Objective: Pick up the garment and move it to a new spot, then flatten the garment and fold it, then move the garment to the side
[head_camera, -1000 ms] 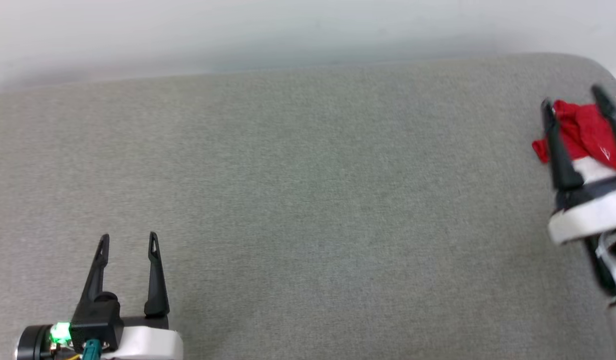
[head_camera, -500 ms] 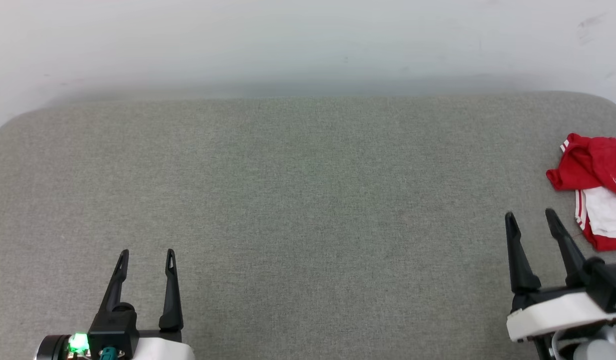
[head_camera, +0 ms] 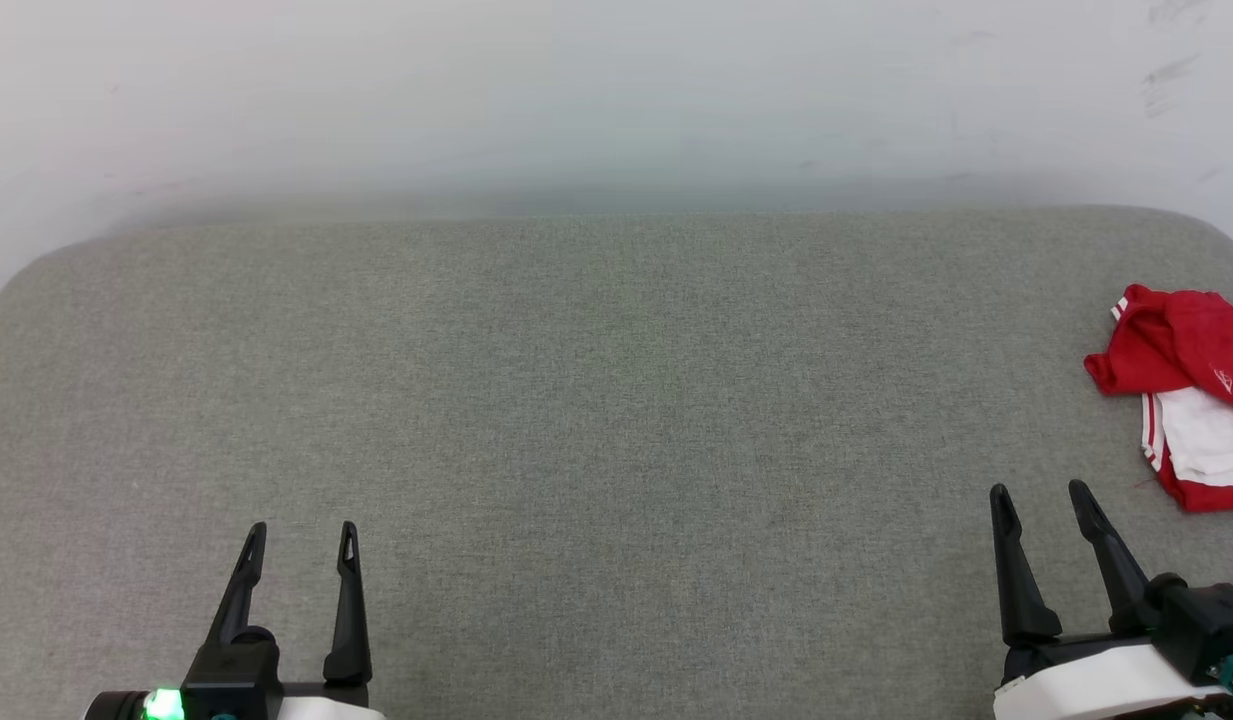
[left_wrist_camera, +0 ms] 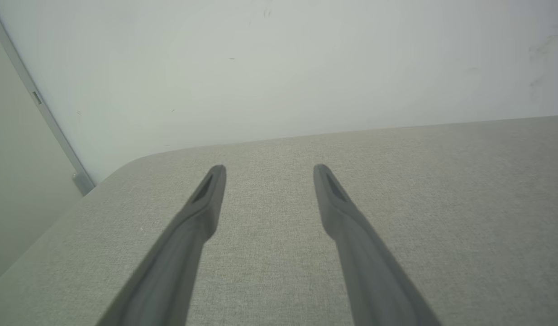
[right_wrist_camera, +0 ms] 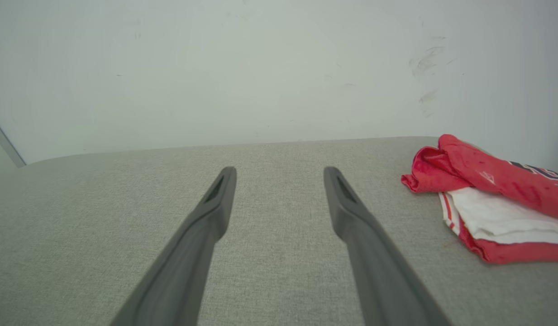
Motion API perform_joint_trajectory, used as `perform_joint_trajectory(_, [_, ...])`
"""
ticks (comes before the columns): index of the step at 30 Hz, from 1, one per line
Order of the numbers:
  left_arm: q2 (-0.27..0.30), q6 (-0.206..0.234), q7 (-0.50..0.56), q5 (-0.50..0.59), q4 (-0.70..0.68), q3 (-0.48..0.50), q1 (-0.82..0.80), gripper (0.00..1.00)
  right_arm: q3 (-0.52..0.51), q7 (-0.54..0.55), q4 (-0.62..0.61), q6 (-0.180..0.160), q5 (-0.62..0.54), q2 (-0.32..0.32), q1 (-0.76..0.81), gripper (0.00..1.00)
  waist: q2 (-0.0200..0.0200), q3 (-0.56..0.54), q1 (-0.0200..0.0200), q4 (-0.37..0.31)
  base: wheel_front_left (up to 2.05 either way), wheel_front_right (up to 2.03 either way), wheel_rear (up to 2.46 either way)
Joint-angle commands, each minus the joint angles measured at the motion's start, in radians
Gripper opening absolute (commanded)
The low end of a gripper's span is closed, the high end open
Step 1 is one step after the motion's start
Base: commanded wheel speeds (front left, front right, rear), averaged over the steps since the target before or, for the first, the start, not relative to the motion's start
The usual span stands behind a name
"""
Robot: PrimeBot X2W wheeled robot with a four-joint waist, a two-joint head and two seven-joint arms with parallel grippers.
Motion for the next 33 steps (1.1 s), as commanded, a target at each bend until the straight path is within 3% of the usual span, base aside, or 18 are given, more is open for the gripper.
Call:
perform_joint_trajectory(1, [0.000,-0.003,-0.002,0.000,-0.004,0.001,0.004,1.00,-0.001,0.005,-0.011,-0.001,-0.004,0.005,0.012,1.00,-0.0001,0.000,0.0001,0.000,0.00,0.00,0.00])
perform_joint_trajectory(10, [-0.005,-0.009,-0.002,-0.005,0.007,0.005,0.008,1.00,-0.001,0.022,-0.024,-0.001,-0.011,0.011,0.022,1.00,-0.0001,-0.005,0.0001,0.000,0.00,0.00,0.00])
perform_joint_trajectory(11, [-0.004,-0.008,0.000,-0.003,0.008,0.001,0.004,0.00,-0.001,0.020,-0.017,0.000,-0.010,0.007,0.012,0.00,-0.0001,-0.005,0.0001,0.000,0.00,0.00,0.00])
perform_joint_trajectory(15, [-0.010,-0.008,0.006,-0.009,0.045,-0.006,0.011,0.00,0.001,0.026,0.019,0.000,-0.005,0.008,0.016,0.00,-0.0001,-0.005,0.0001,0.000,0.00,0.00,0.00])
perform_joint_trajectory(33, [-0.013,-0.054,0.077,-0.371,0.096,0.012,-0.046,0.00,-0.001,0.088,0.052,0.000,0.329,0.001,-0.024,0.00,-0.0001,-0.012,0.0001,0.001,0.00,0.00,0.00])
